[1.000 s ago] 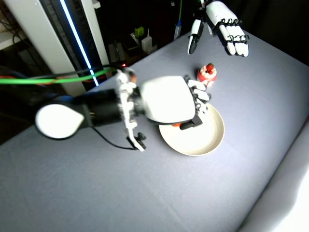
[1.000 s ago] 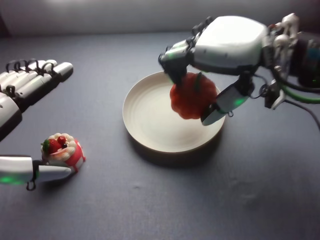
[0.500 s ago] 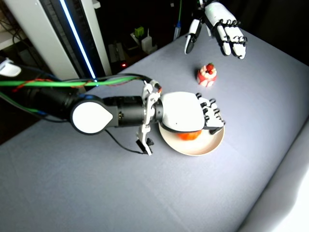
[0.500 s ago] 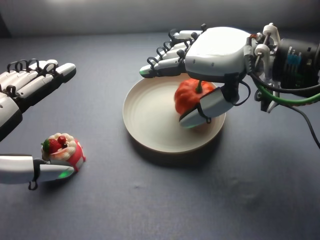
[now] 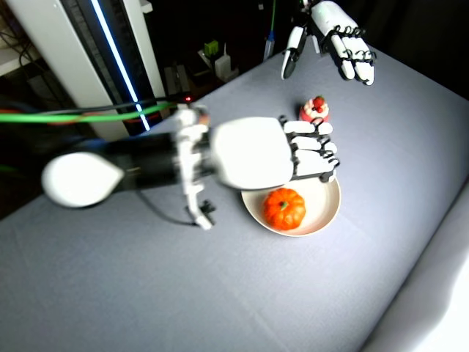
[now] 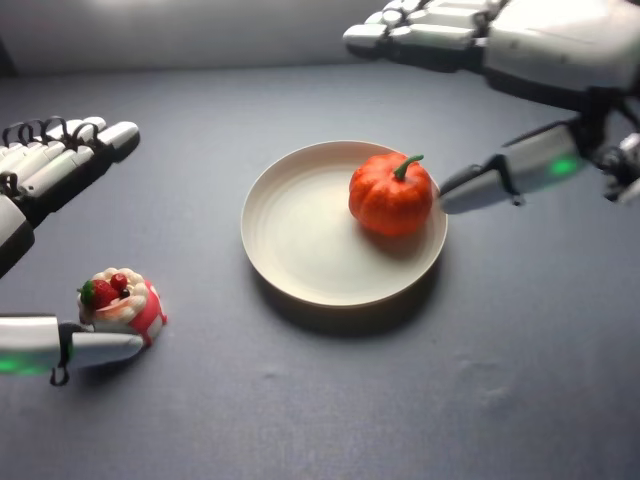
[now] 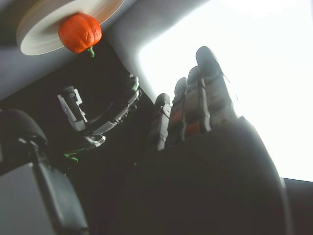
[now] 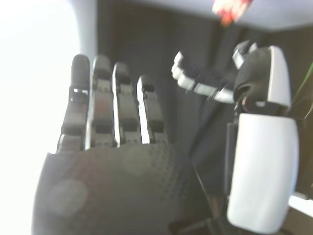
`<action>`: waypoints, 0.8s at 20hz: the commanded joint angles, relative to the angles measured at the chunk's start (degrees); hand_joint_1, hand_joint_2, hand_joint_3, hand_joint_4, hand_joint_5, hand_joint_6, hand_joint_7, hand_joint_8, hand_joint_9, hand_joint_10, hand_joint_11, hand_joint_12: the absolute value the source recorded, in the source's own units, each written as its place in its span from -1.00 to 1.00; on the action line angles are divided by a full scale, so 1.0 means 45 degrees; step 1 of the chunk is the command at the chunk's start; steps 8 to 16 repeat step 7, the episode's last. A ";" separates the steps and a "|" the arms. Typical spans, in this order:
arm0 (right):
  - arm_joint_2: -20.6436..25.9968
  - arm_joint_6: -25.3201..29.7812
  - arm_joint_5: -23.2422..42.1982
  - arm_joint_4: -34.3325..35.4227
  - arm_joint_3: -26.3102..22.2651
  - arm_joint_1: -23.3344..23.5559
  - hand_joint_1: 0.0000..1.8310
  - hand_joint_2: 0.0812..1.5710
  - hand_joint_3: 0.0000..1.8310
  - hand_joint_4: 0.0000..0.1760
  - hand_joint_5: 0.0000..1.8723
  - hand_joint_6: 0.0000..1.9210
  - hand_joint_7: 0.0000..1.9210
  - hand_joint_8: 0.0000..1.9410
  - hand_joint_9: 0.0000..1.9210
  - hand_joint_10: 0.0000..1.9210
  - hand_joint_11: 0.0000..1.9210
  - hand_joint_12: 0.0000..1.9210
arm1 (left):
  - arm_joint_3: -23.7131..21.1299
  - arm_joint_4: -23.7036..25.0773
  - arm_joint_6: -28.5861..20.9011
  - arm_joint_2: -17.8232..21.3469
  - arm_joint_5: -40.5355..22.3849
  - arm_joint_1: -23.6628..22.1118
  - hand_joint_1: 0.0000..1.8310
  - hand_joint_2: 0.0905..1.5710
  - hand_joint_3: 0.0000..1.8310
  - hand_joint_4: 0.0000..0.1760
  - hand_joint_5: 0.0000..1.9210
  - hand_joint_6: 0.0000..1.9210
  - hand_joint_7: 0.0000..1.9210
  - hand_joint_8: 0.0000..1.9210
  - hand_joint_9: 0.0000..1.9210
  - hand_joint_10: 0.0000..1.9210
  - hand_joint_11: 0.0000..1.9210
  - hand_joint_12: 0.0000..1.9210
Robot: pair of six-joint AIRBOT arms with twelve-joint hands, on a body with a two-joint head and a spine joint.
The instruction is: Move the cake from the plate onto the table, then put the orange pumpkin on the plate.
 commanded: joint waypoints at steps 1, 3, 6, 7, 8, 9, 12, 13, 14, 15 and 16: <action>0.0216 -0.0215 0.2113 0.0800 -0.0298 -0.0145 -0.21 0.08 -1.00 0.11 -0.93 -0.99 -0.86 -0.99 -0.89 -0.99 -1.00 -0.68 | -0.0038 -0.0269 -0.0102 0.0038 -0.1996 0.0077 -0.12 -0.02 -1.00 0.70 -1.00 -1.00 -1.00 -1.00 -1.00 -1.00 -1.00 -0.73; 0.0839 -0.0551 0.3337 0.1992 -0.0820 -0.0893 -0.15 0.07 -1.00 -0.19 -0.93 -1.00 -0.88 -1.00 -0.94 -0.99 -1.00 -0.88 | -0.0068 -0.0343 -0.0263 0.0037 -0.2402 0.0189 -0.10 -0.04 -1.00 0.94 -1.00 -1.00 -1.00 -1.00 -1.00 -1.00 -1.00 -0.80; 0.1455 -0.0576 0.5727 0.3970 -0.1295 -0.2357 -0.08 0.17 -1.00 -0.24 -0.92 -1.00 -0.79 -0.99 -0.89 -0.99 -1.00 -0.95 | -0.0047 -0.0329 -0.0489 0.0057 -0.2897 0.0217 -0.18 -0.06 -1.00 -0.57 -1.00 -1.00 -1.00 -1.00 -1.00 -1.00 -1.00 -0.63; 0.1636 -0.0576 0.6824 0.4753 -0.1526 -0.3075 -0.13 0.14 -1.00 -0.46 -0.92 -1.00 -0.79 -1.00 -0.87 -0.99 -0.96 -0.94 | 0.0039 -0.0279 -0.0615 0.0071 -0.3158 0.0197 -0.13 -0.03 -1.00 0.64 -1.00 -1.00 -1.00 -1.00 -1.00 -1.00 -1.00 -0.65; 0.1636 -0.0576 0.6824 0.4753 -0.1526 -0.3075 -0.13 0.14 -1.00 -0.46 -0.92 -1.00 -0.79 -1.00 -0.87 -0.99 -0.96 -0.94 | 0.0039 -0.0279 -0.0615 0.0071 -0.3158 0.0197 -0.13 -0.03 -1.00 0.64 -1.00 -1.00 -1.00 -1.00 -1.00 -1.00 -1.00 -0.65; 0.1636 -0.0576 0.6824 0.4753 -0.1526 -0.3075 -0.13 0.14 -1.00 -0.46 -0.92 -1.00 -0.79 -1.00 -0.87 -0.99 -0.96 -0.94 | 0.0039 -0.0279 -0.0615 0.0071 -0.3158 0.0197 -0.13 -0.03 -1.00 0.64 -1.00 -1.00 -1.00 -1.00 -1.00 -1.00 -1.00 -0.65; 0.1636 -0.0576 0.6824 0.4753 -0.1526 -0.3075 -0.13 0.14 -1.00 -0.46 -0.92 -1.00 -0.79 -1.00 -0.87 -0.99 -0.96 -0.94 | 0.0039 -0.0279 -0.0615 0.0071 -0.3158 0.0197 -0.13 -0.03 -1.00 0.64 -1.00 -1.00 -1.00 -1.00 -1.00 -1.00 -1.00 -0.65; 0.1636 -0.0576 0.6824 0.4753 -0.1526 -0.3075 -0.13 0.14 -1.00 -0.46 -0.92 -1.00 -0.79 -1.00 -0.87 -0.99 -0.96 -0.94 | 0.0039 -0.0279 -0.0615 0.0071 -0.3158 0.0197 -0.13 -0.03 -1.00 0.64 -1.00 -1.00 -1.00 -1.00 -1.00 -1.00 -1.00 -0.65; 0.1636 -0.0576 0.6824 0.4753 -0.1526 -0.3075 -0.13 0.14 -1.00 -0.46 -0.92 -1.00 -0.79 -1.00 -0.87 -0.99 -0.96 -0.94 | 0.0039 -0.0279 -0.0615 0.0071 -0.3158 0.0197 -0.13 -0.03 -1.00 0.64 -1.00 -1.00 -1.00 -1.00 -1.00 -1.00 -1.00 -0.65; 0.1636 -0.0576 0.6824 0.4753 -0.1526 -0.3075 -0.13 0.14 -1.00 -0.46 -0.92 -1.00 -0.79 -1.00 -0.87 -0.99 -0.96 -0.94 | 0.0039 -0.0279 -0.0615 0.0071 -0.3158 0.0197 -0.13 -0.03 -1.00 0.64 -1.00 -1.00 -1.00 -1.00 -1.00 -1.00 -1.00 -0.65; 0.1636 -0.0576 0.6824 0.4753 -0.1526 -0.3075 -0.13 0.14 -1.00 -0.46 -0.92 -1.00 -0.79 -1.00 -0.87 -0.99 -0.96 -0.94 | 0.0039 -0.0279 -0.0615 0.0071 -0.3158 0.0197 -0.13 -0.03 -1.00 0.64 -1.00 -1.00 -1.00 -1.00 -1.00 -1.00 -1.00 -0.65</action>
